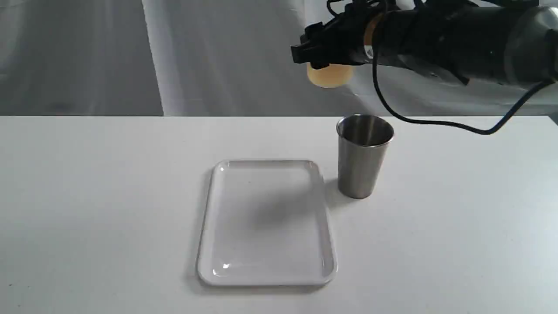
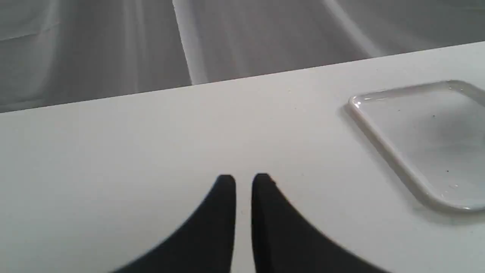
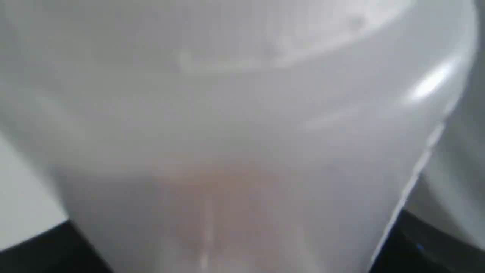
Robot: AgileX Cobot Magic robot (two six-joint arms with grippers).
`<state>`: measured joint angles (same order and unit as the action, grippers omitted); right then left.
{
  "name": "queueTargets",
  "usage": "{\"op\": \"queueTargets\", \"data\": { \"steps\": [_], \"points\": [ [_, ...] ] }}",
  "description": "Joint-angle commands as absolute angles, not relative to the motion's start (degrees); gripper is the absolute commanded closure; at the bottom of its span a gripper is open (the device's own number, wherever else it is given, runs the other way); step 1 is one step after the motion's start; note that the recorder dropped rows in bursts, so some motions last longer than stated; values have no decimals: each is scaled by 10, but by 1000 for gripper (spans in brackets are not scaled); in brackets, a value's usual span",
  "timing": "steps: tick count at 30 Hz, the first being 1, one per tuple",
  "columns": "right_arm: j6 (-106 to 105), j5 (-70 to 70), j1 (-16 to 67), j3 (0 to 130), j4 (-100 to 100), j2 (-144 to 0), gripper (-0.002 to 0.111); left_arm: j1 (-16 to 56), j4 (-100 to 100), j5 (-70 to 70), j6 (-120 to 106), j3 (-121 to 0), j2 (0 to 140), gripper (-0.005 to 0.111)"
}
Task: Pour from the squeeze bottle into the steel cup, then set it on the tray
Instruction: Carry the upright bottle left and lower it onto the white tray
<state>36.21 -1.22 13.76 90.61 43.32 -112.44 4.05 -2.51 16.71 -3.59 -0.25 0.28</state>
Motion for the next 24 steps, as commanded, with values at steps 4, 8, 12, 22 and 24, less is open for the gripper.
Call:
{"op": "queueTargets", "data": {
  "steps": [4, 8, 12, 22, 24],
  "points": [
    [93, 56, 151, 913, 178, -1134, 64, 42, -25, 163, -35, 0, 0, 98],
    [50, 55, 160, 911, 124, -1153, 64, 42, -25, 163, -35, 0, 0, 98],
    [43, 55, 169, 911, 101, -1175, 64, 42, -25, 163, -35, 0, 0, 98],
    [37, 73, 194, 899, 55, -1202, 64, 42, -25, 163, -35, 0, 0, 98],
    [27, 92, 200, 879, 49, -1202, 64, 42, -25, 163, -35, 0, 0, 98]
  ]
}}
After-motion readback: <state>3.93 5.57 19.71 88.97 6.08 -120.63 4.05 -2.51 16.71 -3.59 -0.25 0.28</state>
